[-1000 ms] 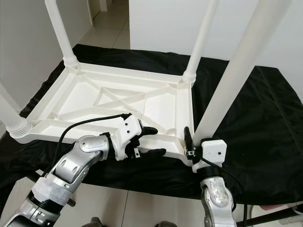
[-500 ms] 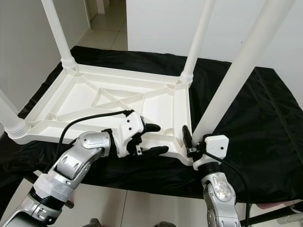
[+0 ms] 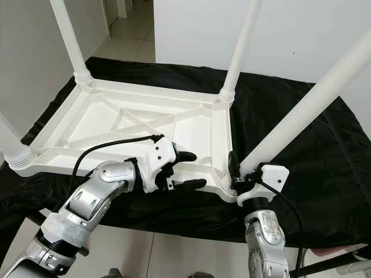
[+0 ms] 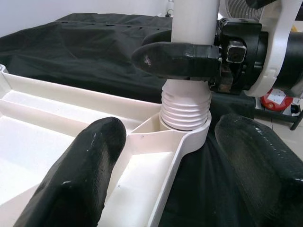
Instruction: Building children table
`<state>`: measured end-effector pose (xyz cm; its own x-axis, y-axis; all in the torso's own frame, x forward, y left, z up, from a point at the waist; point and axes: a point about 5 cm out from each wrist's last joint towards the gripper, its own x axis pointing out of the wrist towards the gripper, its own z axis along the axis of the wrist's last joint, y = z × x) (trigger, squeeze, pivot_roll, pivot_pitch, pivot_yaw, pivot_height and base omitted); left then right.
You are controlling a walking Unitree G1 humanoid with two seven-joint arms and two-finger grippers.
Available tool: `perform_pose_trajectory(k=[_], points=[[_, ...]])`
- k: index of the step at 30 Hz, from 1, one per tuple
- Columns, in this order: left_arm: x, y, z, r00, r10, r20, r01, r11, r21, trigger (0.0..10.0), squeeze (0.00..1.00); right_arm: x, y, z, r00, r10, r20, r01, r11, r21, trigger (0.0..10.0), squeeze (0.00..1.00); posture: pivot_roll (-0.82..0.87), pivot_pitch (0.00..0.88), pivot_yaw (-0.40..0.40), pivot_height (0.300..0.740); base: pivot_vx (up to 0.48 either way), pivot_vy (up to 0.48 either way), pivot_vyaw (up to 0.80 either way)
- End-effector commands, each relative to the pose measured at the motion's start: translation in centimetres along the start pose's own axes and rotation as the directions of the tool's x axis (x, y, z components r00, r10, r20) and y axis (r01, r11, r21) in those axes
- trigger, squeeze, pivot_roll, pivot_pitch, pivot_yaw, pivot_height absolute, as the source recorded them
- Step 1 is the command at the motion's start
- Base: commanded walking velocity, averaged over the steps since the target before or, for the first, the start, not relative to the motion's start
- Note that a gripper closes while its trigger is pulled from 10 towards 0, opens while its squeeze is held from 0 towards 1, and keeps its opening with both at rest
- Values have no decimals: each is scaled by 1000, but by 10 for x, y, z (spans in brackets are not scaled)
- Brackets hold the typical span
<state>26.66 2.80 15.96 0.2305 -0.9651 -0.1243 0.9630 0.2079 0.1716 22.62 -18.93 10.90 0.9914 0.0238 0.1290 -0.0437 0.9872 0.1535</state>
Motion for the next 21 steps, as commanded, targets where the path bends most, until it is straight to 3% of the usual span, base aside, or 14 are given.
perform_pose_trajectory(k=[1, 6, 14, 21], points=[[1, 2, 1, 1000, 15, -5, -15, 1000, 2, 10000, 0, -18, -7, -42, 973, -40, -225, 38, 999, -15, 10000, 0, 7, 28, -1, 740, 0, 0, 0], [1, 3, 1, 1000, 19, -4, -19, 1000, 2, 10000, 0, -27, 4, -33, 990, 71, -123, -90, 983, -157, 10000, 0, 8, 27, -2, 740, 0, 0, 0], [1, 4, 2, 1000, 22, -1, -22, 1000, 3, 10000, 0, -31, 5, -31, 989, 100, -108, -117, 979, -166, 10000, 0, 7, 28, -1, 740, 0, 0, 0], [2, 5, 3, 1000, 20, 5, -20, 1000, 8, 10000, 0, -28, 1, -42, 963, 100, -252, -147, 974, -174, 10000, 0, 2, 22, 2, 740, 0, 0, 0]])
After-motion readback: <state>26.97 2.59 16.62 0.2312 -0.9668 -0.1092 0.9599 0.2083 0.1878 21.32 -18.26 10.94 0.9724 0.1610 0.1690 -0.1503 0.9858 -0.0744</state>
